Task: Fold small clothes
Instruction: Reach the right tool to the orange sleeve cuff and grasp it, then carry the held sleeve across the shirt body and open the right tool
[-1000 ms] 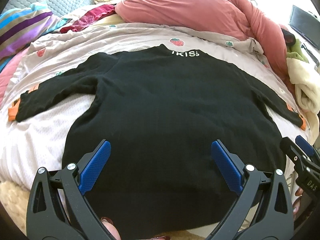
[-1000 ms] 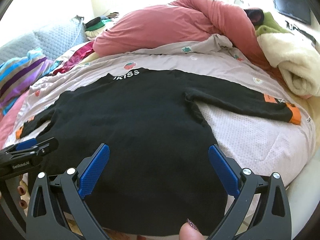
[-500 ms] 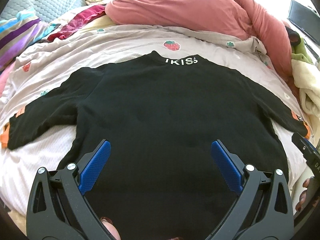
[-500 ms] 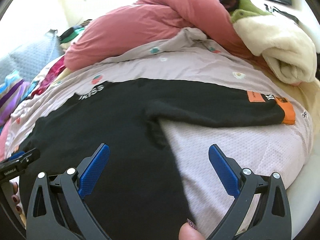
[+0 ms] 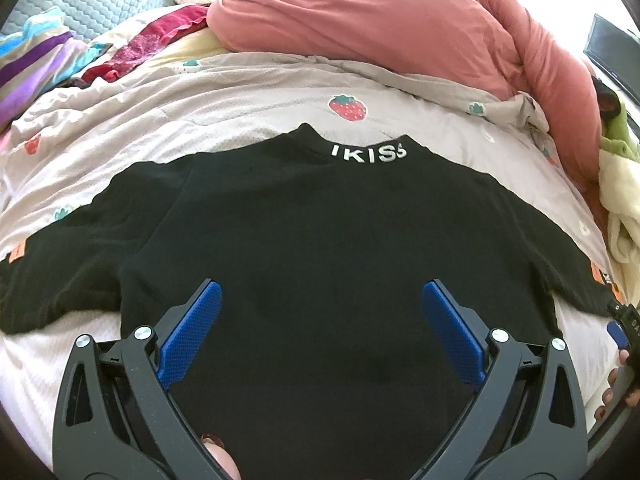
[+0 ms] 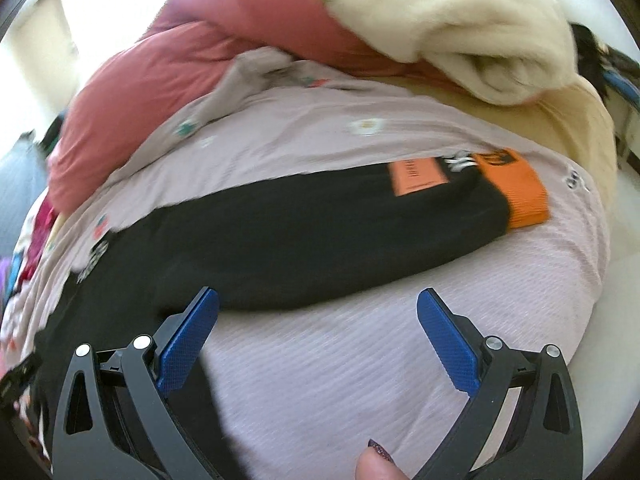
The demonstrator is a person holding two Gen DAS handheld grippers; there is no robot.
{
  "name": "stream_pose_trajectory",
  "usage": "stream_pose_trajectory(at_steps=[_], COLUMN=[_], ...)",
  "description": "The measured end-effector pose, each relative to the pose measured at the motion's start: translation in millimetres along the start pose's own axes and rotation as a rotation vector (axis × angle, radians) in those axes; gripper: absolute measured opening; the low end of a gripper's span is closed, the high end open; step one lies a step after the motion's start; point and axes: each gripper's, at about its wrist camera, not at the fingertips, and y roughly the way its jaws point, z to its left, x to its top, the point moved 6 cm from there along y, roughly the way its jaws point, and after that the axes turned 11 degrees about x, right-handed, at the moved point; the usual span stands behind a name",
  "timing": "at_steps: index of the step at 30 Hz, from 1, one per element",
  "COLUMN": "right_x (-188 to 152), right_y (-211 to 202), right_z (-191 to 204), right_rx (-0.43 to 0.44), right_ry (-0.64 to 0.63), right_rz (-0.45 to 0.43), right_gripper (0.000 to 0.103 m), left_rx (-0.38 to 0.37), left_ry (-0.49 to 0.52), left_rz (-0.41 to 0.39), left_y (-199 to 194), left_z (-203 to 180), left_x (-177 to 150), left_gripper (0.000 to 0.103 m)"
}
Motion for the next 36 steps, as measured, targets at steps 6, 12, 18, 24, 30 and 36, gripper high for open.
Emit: stream_pose_trajectory(at_steps=[6,12,18,24,30,36], right_x=[16,35,55,58,69,84], right_y=[6,12,23,17,0,-12], right_z=[-52,-86,-103,-108,-75,-6], right_rx=[-0.059,-0.058,-0.02,0.005,0.077,0.178], right_ry=[0.166,0.276,0.335,0.336,0.225,0.089], right_rz=[-0.03,-0.086,-0.142,-0.188,-0.218,-0.233], right_gripper=[0.099,0.099,0.086,0.035,0.02,0.016], left_rx=[0.011,0.009,0.006,-0.026,-0.041,-0.062], left_ry=[0.0,0.017,0.01,-0.027,-0.057,-0.094], left_rz=[0.02,0.04,0.055,0.054,0.068,0.045], left_y=[17,34,52,57,55,40], left_z=[-1,-7,-9,-2,12,29], left_x=[9,18,32,35,30,36], left_gripper=[0.095,0.095,0.095,0.095,0.095,0.095])
